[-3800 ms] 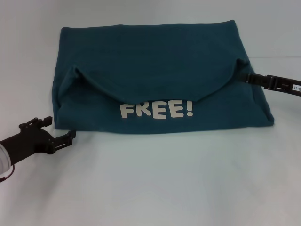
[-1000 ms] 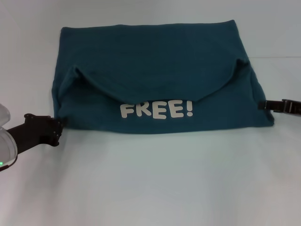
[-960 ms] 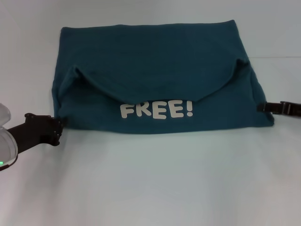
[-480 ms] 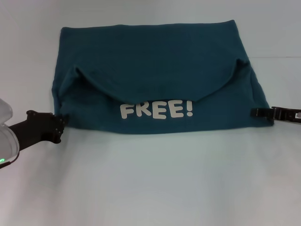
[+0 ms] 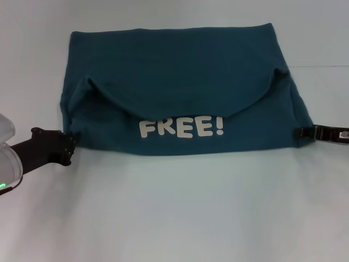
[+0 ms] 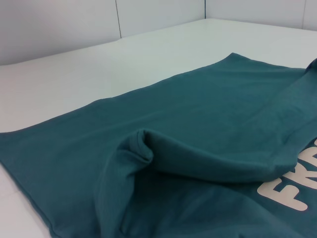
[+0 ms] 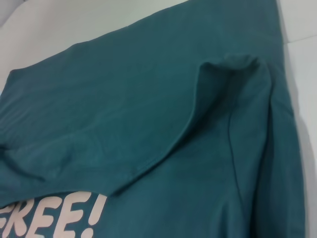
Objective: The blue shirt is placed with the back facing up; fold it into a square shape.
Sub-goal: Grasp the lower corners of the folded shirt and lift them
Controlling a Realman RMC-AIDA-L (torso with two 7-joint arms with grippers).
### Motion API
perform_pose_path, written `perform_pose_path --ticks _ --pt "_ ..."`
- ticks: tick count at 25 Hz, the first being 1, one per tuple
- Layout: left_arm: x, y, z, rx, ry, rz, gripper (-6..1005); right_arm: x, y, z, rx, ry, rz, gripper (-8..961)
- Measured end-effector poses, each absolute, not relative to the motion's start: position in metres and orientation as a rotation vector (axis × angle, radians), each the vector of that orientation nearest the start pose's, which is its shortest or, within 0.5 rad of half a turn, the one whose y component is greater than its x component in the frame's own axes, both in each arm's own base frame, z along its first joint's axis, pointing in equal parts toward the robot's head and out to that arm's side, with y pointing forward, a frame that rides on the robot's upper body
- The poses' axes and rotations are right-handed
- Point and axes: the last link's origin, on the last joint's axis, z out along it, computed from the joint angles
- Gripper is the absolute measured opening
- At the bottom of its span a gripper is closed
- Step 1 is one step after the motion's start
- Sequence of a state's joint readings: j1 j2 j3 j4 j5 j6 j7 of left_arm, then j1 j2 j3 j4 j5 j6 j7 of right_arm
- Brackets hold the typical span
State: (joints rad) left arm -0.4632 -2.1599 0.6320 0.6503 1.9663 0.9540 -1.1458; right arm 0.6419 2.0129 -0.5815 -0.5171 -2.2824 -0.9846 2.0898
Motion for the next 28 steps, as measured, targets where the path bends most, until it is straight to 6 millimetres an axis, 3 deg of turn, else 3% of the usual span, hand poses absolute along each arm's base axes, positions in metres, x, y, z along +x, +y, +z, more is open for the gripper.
perform_pose_path --ticks 3,6,11,19,28 --pt "-0.333 0.358 -0.005 -2.227 -0.623 -0.273 0 0.330 0.392 0.018 -2.023 1.497 0.376 387" --pt "-0.333 0.358 -0.005 -2.227 -0.623 -0.273 0 0.332 0.391 0.018 -2.020 1.499 0.373 147" --pt "-0.332 0.358 -0.006 -2.237 -0.616 -0.269 0 0.333 0.389 0.018 -2.018 1.500 0.371 -2" --pt "-0.332 0.357 -0.004 -2.230 -0.629 -0.278 1 0.336 0.386 0.021 -2.019 1.480 0.401 -1" --pt "-0.335 0.345 0.005 -2.227 -0.666 -0.327 1 0.348 0.366 0.030 -2.008 1.486 0.520 -1"
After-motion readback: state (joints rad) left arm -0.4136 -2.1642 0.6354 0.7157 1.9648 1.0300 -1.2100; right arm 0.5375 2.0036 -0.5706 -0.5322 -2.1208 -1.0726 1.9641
